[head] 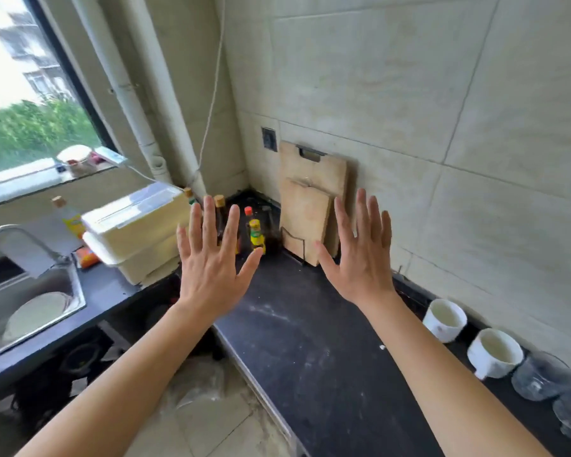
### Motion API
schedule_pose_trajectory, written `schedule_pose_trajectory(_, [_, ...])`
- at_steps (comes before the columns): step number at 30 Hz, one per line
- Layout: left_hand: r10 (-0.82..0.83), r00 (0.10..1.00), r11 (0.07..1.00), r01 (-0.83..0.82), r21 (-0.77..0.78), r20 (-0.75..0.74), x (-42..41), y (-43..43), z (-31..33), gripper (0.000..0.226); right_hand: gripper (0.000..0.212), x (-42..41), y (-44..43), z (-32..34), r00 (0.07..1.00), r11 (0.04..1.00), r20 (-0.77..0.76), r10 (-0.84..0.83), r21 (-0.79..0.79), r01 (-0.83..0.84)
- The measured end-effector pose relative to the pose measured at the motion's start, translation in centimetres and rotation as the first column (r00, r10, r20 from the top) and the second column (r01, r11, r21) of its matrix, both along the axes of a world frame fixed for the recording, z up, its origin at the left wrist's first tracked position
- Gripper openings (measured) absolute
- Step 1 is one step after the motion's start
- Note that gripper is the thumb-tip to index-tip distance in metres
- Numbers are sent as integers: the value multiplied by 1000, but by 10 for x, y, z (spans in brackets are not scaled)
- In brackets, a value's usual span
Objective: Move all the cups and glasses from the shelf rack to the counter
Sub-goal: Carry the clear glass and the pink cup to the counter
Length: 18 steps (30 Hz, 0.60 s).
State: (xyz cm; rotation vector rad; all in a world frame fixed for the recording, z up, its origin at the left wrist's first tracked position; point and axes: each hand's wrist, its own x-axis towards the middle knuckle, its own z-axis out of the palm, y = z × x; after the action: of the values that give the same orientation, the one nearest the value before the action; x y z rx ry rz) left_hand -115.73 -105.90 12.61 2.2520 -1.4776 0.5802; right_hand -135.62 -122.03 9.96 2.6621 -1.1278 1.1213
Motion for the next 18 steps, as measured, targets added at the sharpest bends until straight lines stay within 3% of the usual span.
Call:
schedule_pose_trajectory(7, [209,977,969,-200,-147,48,166,183,18,84,82,193,126,35,978,967,9,210,-151,-207])
schedule_pose_trajectory(10, [295,953,948,-283,-144,70,247,281,21,81,84,292,208,33,949,938,26,315,-158,-307])
schedule_pose_trajectory(14, [443,894,892,-430,-140,74,334,405,26,82,81,414,316,25,869,857,1,495,-165,-488])
schedule_pose_trajectory(18, [622,780,780,-608,-151,73,412,535,32,81,81,541,433,31,743,730,-28,669,-168,-663])
